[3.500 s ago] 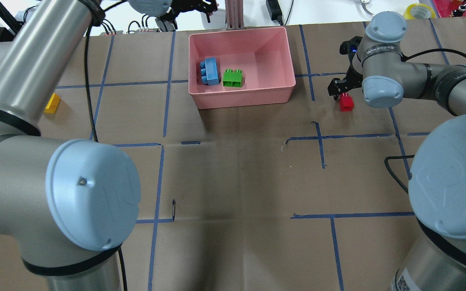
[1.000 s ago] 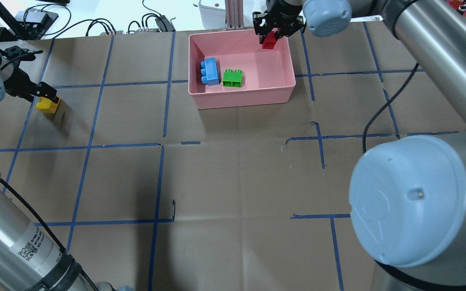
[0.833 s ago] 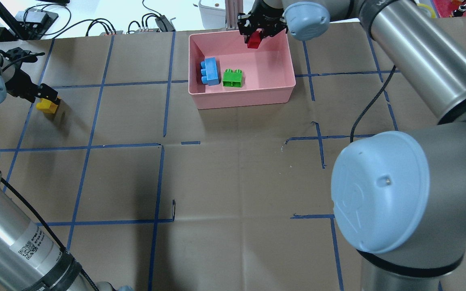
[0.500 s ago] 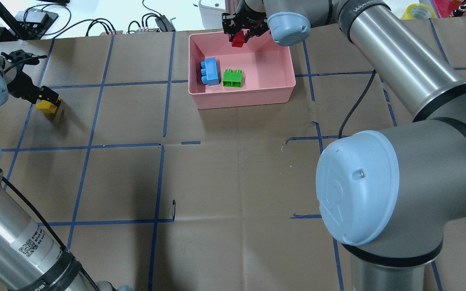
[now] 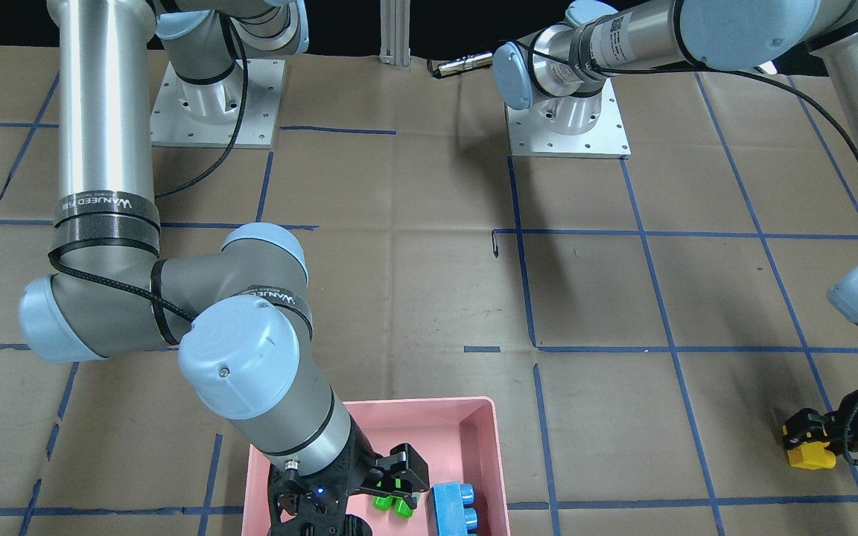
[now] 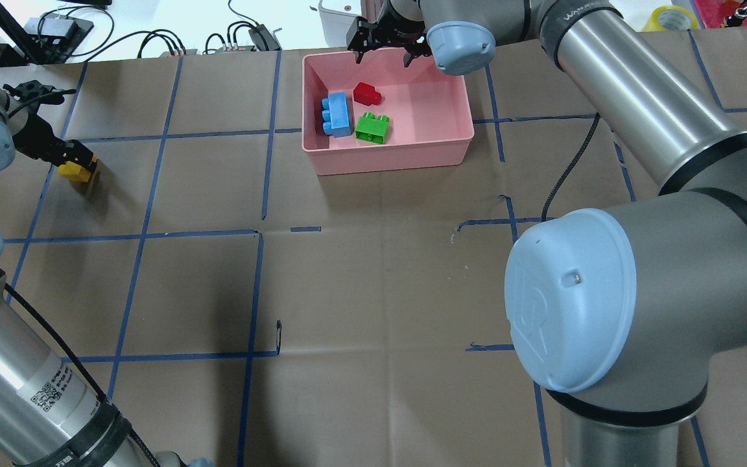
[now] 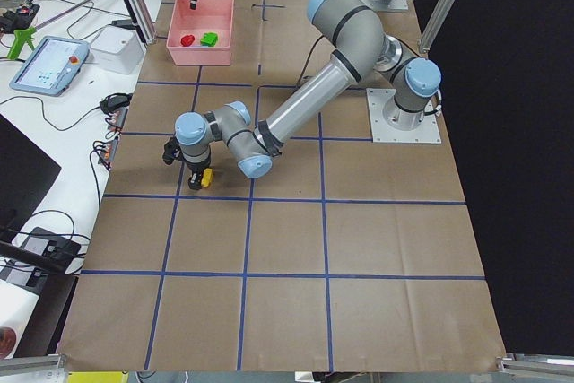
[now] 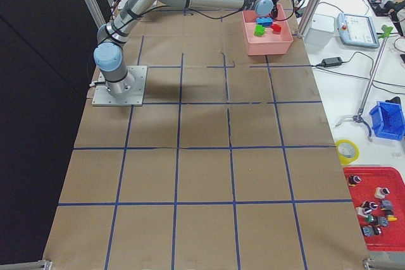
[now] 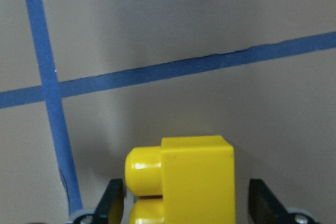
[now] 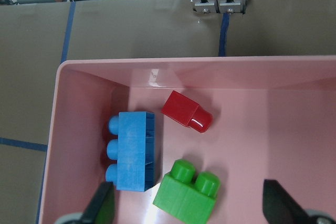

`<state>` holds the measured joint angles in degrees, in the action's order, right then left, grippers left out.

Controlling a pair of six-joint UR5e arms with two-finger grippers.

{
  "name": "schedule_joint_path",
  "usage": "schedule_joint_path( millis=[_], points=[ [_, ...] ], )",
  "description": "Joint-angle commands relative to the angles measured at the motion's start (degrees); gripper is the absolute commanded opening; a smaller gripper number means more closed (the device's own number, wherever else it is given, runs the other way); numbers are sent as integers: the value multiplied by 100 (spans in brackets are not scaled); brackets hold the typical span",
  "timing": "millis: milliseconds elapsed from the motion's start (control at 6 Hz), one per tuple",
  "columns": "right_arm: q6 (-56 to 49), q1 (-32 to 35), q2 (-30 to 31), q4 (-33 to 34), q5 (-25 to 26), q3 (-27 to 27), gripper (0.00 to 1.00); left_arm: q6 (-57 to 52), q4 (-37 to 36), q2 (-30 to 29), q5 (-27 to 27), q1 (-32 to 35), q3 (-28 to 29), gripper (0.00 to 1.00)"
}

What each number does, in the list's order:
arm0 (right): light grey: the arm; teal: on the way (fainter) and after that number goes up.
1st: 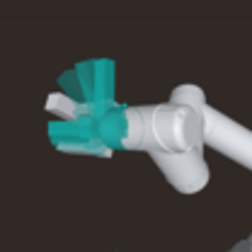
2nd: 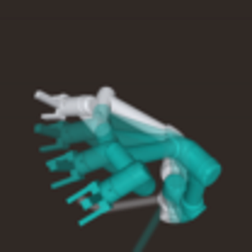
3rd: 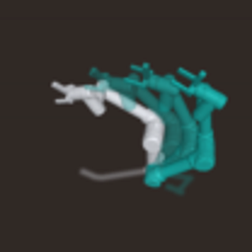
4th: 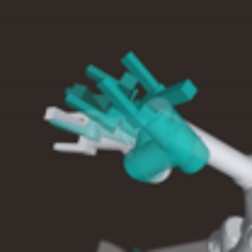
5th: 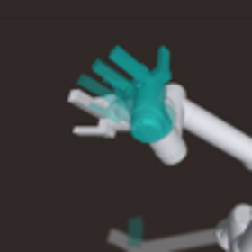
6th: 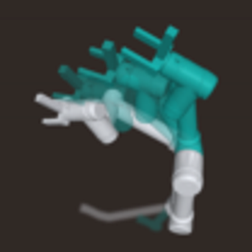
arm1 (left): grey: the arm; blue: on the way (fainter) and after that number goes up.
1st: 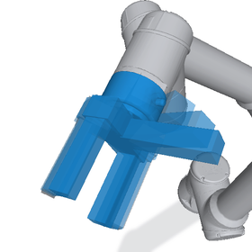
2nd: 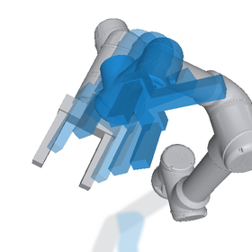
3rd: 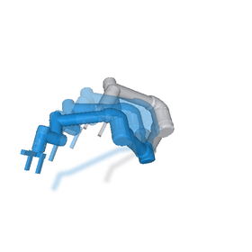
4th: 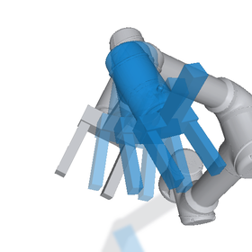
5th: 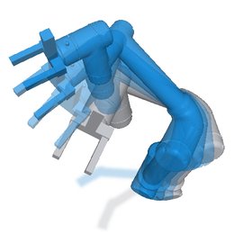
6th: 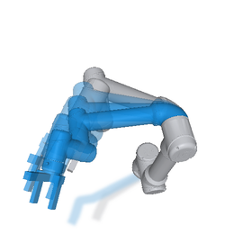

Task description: Put all blocks into box

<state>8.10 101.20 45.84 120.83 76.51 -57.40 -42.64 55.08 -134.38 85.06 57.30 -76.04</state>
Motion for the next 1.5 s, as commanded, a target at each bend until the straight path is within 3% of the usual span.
schedule_joint_path(
  millis=[0, 167, 333, 500, 667, 833, 1000, 1333],
  points=[
    [-857, -317, 353, -782, 83, -43, 100, 10, 3, 17, 54, 0, 89, 18],
    [-1480, -650, 643, -1746, 214, -43, 100, 28, 64, 87, 54, 61, 281, 9],
    [-1669, -793, 924, -2625, 816, -43, 100, 63, 500, 218, 63, 227, 805, 7],
    [-1680, -820, 1284, -3174, 1178, -70, 100, 376, 1713, 446, 89, 394, 1559, 7],
    [-1654, -803, 1670, -3614, 1173, -113, 100, 980, 2665, 491, 81, 631, 2245, 7],
    [-1610, -768, 2127, -4071, 1138, -209, 100, 1752, 3014, 440, 72, 1024, 2661, 7],
    [-1627, -768, 2723, -4232, 1138, -680, 100, 2925, 3035, 500, 72, 1698, 2769, 7],
    [-1662, -785, 3779, -3720, 1173, -2364, 100, 5029, 2930, 413, 89, 3044, 2823, 7]
  ],
)
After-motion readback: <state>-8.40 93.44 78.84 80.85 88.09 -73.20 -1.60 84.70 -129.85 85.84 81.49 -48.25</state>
